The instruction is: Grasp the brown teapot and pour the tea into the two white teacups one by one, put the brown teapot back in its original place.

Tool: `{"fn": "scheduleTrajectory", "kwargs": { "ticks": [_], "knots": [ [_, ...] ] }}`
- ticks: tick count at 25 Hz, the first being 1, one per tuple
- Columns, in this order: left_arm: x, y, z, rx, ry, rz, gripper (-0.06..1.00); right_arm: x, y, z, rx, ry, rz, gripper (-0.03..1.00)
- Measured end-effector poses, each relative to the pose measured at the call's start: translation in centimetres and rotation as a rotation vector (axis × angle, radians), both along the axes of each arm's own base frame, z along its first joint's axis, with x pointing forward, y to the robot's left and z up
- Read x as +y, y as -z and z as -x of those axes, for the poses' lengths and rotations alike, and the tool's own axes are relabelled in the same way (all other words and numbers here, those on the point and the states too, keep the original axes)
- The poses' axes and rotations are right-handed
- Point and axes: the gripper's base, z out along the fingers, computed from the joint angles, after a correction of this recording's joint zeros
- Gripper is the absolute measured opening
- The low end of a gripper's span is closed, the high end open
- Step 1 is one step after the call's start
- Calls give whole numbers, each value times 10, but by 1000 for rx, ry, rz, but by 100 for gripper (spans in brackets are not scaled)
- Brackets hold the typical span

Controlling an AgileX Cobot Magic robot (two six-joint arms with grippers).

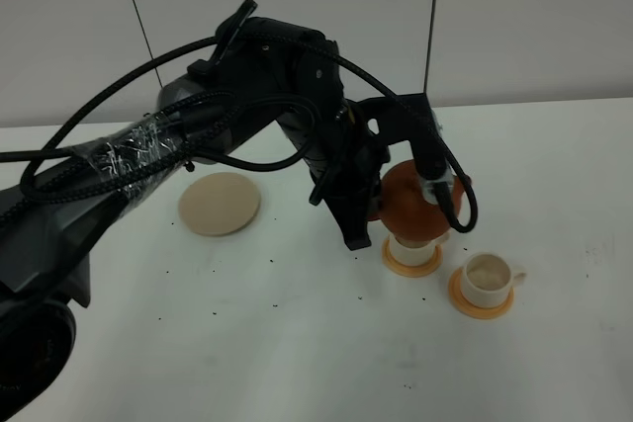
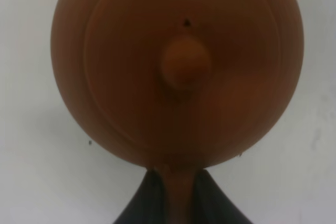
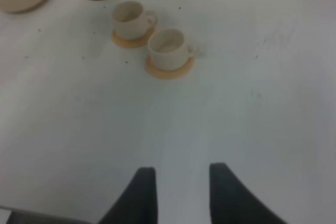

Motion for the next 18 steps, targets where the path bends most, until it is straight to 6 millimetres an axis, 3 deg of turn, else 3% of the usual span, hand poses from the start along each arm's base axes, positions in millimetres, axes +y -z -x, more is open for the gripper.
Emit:
{"fn": "scheduleTrajectory", "kwargs": {
  "ticks": [7, 15, 18],
  "knots": [
    [-24, -1, 13, -104, 99, -42, 17, 0, 0, 0, 0, 0, 0, 24],
    [-45, 35, 10, -195, 150, -120, 17, 0, 0, 0, 0, 0, 0, 24],
    [-50, 38, 6, -250, 169, -111, 17, 0, 0, 0, 0, 0, 0, 24]
  ]
}}
